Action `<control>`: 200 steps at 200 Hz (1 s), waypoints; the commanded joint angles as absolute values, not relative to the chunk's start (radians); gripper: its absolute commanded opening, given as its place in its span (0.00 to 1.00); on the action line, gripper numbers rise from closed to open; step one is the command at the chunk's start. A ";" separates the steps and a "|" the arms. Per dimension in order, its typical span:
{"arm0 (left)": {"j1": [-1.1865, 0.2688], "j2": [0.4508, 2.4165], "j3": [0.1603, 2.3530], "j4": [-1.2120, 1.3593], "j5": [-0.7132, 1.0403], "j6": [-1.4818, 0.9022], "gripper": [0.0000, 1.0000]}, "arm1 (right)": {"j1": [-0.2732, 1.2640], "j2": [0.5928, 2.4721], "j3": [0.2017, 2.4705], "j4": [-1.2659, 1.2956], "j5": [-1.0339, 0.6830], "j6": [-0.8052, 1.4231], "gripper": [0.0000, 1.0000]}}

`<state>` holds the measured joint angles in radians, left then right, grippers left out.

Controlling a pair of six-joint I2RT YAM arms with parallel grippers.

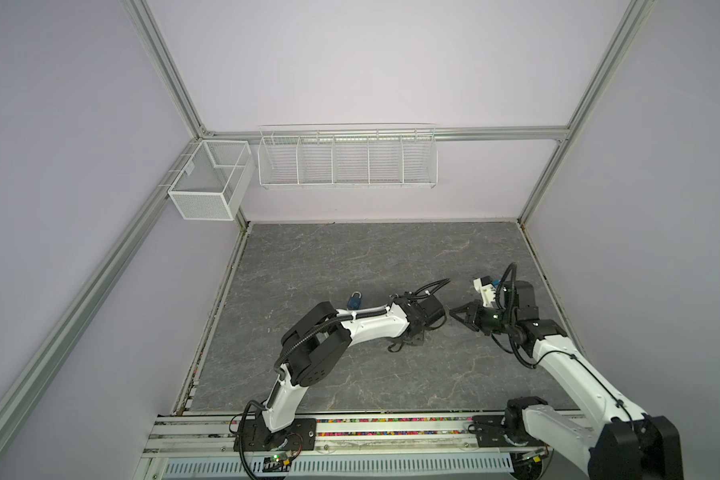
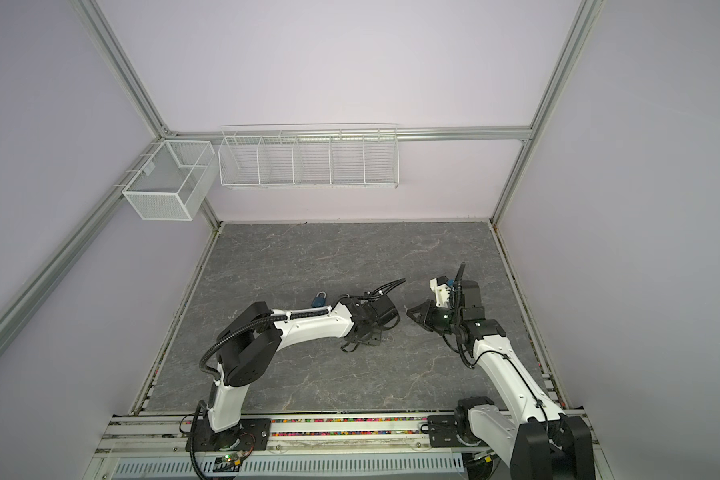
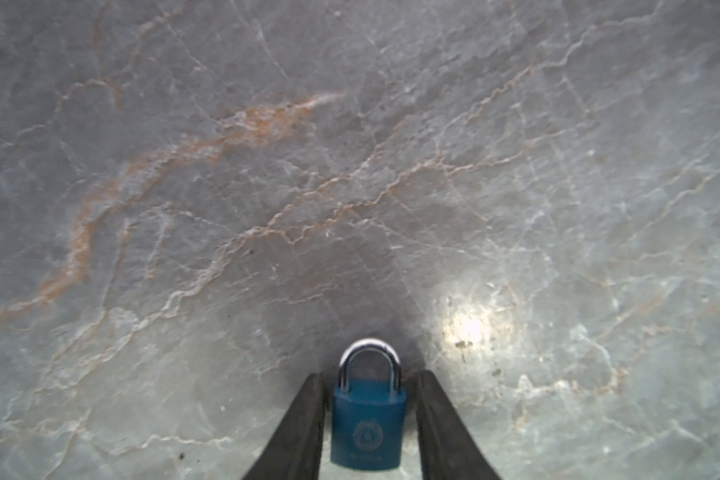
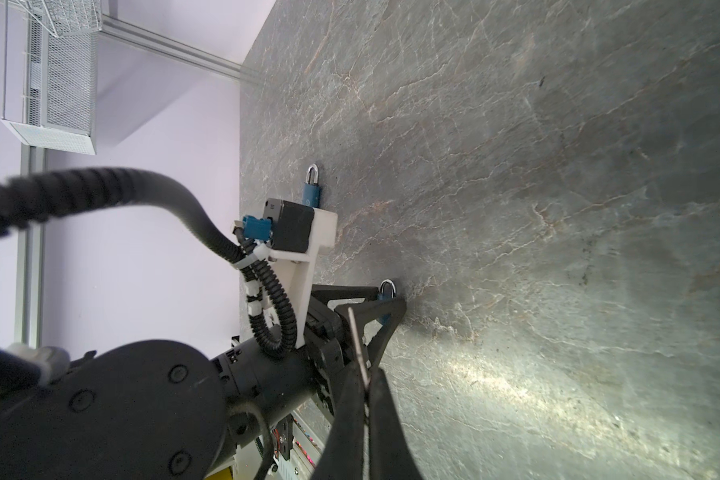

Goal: Unlock with the key
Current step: 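Lift the padlock with the left gripper while the right gripper holds the key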

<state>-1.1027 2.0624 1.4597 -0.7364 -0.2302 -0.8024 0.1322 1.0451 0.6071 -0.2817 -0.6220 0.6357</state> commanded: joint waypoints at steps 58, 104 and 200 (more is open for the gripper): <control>-1.127 2.089 1.432 -0.835 -0.216 -0.804 0.35 | 0.127 1.057 0.612 -0.246 -0.637 0.640 0.06; -1.126 2.107 1.436 -0.825 -0.222 -0.814 0.30 | 0.127 1.062 0.614 -0.243 -0.637 0.639 0.06; -1.125 2.102 1.440 -0.835 -0.251 -0.813 0.07 | 0.127 1.060 0.611 -0.245 -0.635 0.637 0.06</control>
